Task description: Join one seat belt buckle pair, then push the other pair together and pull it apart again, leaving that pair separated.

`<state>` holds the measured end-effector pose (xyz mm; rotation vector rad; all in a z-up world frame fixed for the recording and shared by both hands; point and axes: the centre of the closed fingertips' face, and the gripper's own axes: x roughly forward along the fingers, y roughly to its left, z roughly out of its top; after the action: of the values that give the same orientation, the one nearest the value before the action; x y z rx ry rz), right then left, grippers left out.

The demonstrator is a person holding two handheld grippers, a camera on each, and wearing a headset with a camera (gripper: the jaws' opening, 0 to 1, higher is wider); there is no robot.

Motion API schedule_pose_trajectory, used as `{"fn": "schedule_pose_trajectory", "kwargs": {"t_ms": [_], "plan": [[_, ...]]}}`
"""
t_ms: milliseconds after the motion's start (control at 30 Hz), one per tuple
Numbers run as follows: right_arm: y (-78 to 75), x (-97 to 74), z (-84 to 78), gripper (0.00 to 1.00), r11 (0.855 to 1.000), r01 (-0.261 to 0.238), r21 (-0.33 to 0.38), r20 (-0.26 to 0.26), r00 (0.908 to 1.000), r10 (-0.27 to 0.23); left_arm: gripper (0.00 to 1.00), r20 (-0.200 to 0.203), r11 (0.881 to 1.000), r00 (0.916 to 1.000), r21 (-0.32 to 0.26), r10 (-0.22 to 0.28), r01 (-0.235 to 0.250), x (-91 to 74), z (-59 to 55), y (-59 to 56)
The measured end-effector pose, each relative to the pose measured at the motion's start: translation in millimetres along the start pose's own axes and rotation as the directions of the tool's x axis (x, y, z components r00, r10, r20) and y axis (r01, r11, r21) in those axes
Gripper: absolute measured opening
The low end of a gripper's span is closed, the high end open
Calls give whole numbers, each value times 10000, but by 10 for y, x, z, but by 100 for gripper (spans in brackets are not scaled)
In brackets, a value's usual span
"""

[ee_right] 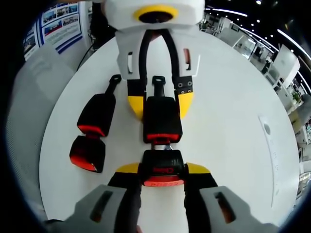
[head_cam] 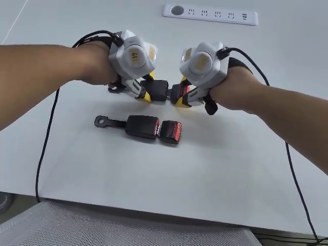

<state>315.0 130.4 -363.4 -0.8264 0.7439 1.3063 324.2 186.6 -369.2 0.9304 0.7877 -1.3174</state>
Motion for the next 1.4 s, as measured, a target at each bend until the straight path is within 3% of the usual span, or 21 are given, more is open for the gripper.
{"fn": "schedule_pose_trajectory", "kwargs": {"t_ms": [500, 733, 1200, 1400], "plan": [[-11, -53, -70, 33, 9997, 193, 154, 121, 9997, -194, 32, 6, 10000, 10000, -87, -32, 32, -6, 17, -11], [37, -154, -209, 34, 9990, 412, 166, -102, 9991, -410, 33, -42, 9999, 10000, -151, 3, -4, 19, -7, 12], [45, -561, -962, 35, 9950, 658, 746, -776, 9952, -600, 33, -18, 10000, 10000, -89, -39, 39, 38, -7, 40], [85, -668, -1134, 35, 9933, 783, 853, -962, 9929, -700, 33, 38, 9999, 10000, -143, 12, -11, 27, 25, 11]]}}
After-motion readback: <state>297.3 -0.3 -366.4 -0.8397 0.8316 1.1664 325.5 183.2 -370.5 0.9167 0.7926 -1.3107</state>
